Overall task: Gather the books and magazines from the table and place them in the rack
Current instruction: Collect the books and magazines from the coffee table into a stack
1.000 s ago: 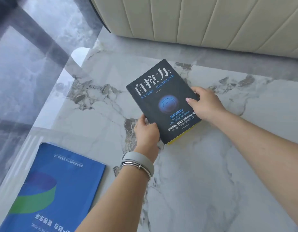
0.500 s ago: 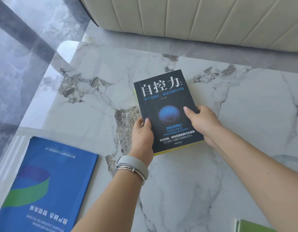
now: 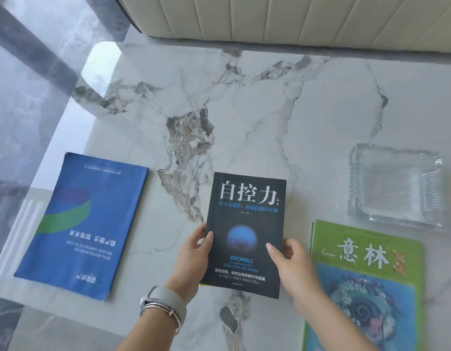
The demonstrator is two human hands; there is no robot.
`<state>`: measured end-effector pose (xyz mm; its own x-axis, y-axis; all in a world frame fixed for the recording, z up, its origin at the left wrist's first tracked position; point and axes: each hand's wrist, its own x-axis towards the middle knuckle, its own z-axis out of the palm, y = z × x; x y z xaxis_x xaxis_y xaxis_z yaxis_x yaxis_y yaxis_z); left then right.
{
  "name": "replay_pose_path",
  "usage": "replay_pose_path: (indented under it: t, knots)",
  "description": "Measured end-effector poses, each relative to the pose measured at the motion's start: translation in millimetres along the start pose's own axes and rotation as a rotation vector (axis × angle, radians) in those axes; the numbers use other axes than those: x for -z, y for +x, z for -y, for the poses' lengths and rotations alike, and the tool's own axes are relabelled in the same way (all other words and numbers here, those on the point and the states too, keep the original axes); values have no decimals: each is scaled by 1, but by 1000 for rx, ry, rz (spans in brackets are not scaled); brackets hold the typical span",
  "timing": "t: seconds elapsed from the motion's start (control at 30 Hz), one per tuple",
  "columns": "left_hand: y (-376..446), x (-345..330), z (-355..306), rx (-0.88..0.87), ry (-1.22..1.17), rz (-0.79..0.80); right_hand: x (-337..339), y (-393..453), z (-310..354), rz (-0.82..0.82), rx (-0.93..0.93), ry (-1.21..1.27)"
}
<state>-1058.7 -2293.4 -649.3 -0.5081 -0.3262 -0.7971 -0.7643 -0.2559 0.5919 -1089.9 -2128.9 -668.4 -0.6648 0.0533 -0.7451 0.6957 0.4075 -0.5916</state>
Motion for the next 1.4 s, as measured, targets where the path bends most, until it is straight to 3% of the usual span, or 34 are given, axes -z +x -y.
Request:
replay_pose_path:
  t: [0.3,0.47,0.6,0.67,0.8,0.93,1.17,1.4]
  knots:
    - [-37,17,75,-55,225,44,-5,-53,-76,-101,-51,-71]
    - [-36,29,78,-156,373,7,-16,-69,-67,-288,-51,-183]
    - [-16,77,52,-210,375,-107,-55,-87,-32,-433,134,-201]
    - [2,114,33,-255,306,-195,-93,-90,-8,-326,196,-112]
    - [42,197,0,-326,365,-417,-192,-80,27,31,124,3]
    - [77,279,-17,-272,399,-619,-267,-72,57,120,30,66]
    - [107,327,-7,-79,301,-533,-306,-57,70,63,-80,161]
    - [99,316,-3,-14,159,-425,-292,-63,73,199,-23,252]
